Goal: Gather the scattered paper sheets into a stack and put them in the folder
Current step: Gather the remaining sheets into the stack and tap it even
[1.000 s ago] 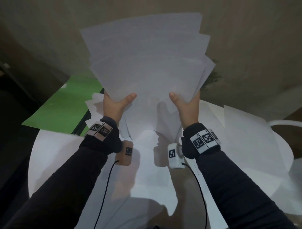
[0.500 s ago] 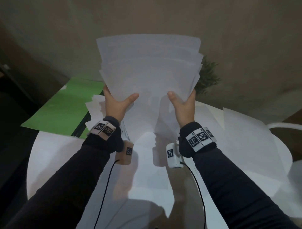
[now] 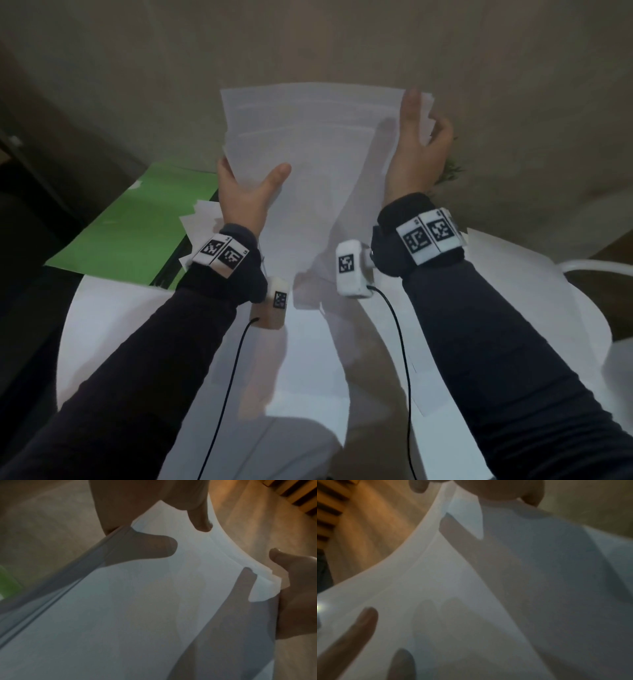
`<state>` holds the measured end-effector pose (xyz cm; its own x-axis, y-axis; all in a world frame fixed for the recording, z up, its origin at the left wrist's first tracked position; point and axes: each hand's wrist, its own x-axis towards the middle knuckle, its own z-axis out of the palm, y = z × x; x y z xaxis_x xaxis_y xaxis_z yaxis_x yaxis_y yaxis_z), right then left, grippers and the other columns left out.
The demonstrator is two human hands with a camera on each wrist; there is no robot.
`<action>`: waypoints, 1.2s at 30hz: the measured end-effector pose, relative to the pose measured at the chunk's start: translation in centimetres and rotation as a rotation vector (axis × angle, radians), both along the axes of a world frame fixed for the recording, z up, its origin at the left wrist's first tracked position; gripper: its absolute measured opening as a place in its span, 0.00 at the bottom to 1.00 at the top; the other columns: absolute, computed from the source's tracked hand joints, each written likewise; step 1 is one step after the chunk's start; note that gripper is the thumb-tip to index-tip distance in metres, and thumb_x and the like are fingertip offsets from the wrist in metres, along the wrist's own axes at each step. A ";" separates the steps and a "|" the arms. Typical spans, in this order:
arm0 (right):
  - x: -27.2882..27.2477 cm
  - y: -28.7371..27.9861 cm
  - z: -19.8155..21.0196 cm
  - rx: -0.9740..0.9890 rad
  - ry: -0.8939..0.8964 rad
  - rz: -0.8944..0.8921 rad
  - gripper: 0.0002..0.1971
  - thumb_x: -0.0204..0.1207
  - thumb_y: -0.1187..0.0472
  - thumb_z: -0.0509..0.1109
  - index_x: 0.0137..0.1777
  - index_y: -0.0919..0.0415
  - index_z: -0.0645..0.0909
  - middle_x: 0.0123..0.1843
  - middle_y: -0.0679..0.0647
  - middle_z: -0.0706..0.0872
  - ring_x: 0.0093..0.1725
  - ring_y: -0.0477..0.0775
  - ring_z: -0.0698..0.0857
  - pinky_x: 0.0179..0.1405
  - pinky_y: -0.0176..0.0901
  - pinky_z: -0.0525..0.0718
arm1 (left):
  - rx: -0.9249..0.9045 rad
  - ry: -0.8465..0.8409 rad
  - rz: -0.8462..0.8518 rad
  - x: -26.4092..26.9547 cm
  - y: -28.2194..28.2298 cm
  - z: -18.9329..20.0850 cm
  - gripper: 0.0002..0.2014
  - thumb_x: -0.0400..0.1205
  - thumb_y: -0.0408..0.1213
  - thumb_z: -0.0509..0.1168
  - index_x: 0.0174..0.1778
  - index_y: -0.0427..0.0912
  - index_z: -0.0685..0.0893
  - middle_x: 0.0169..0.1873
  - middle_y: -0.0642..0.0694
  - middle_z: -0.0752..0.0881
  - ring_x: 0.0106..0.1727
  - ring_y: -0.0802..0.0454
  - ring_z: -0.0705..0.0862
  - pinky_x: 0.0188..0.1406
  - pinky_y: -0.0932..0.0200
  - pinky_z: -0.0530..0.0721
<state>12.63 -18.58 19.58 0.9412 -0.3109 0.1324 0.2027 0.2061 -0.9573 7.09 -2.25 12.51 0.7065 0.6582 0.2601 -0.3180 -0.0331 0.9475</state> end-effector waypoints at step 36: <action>0.5 0.3 -0.8 -0.059 -0.095 -0.052 0.13 0.76 0.63 0.69 0.59 0.61 0.76 0.54 0.49 0.79 0.51 0.43 0.78 0.45 0.19 0.73 | -0.306 0.080 0.119 0.1 -1.5 5.5 0.19 0.77 0.49 0.69 0.58 0.41 0.84 0.52 0.51 0.84 0.55 0.54 0.81 0.60 0.59 0.76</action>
